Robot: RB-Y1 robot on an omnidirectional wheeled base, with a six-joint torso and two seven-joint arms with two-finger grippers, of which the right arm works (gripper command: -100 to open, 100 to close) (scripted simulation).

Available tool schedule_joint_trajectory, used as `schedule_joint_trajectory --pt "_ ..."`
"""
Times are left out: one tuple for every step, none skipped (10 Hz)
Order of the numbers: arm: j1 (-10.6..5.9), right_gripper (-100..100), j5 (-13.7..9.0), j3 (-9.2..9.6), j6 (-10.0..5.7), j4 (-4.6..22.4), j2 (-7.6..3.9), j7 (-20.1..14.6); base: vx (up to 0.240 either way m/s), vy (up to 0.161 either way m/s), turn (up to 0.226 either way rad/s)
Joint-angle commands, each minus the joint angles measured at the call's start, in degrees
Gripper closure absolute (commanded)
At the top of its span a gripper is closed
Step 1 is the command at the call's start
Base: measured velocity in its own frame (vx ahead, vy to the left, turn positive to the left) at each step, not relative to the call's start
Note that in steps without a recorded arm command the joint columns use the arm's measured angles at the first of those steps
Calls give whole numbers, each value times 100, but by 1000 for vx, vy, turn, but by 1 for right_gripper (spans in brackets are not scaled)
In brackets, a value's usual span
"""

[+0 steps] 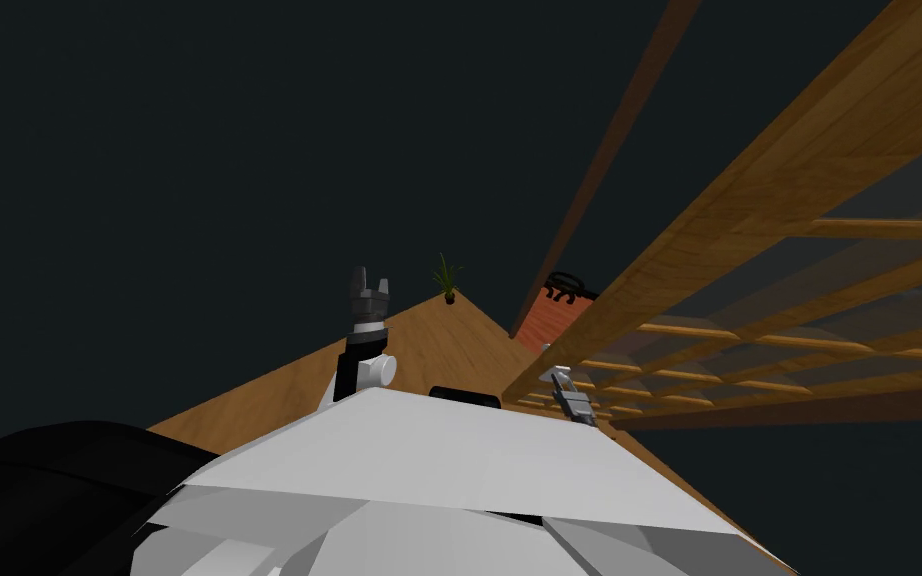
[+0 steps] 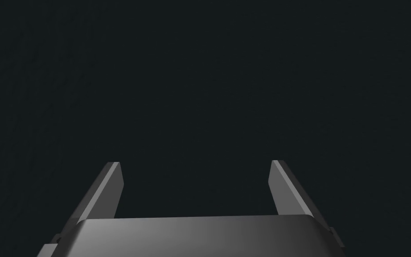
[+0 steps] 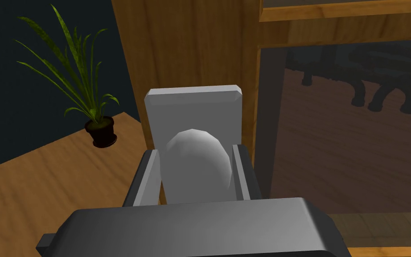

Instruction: Pull the door open

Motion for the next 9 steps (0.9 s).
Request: schedule_joint_trajectory --pt "32 100 39 19 -123 51 -41 -56 -213 -50 170" --pt "40 100 60 29 -193 94 -66 -89 -206 -59 130" --pt "47 100 79 38 -256 133 -89 -117 -191 -60 125" --pt "53 100 95 46 -308 164 -107 -141 -168 -39 110" --pt "59 100 111 53 -360 197 -126 -165 -182 -47 100" --pt "52 100 103 51 -301 171 -111 -142 -83 -25 27" --pt "56 100 123 66 -377 238 -126 -167 -141 -51 139" --pt "55 100 131 70 -419 271 -136 -179 -225 -78 195" --pt "54 100 140 74 -467 310 -147 -192 -207 -93 163"
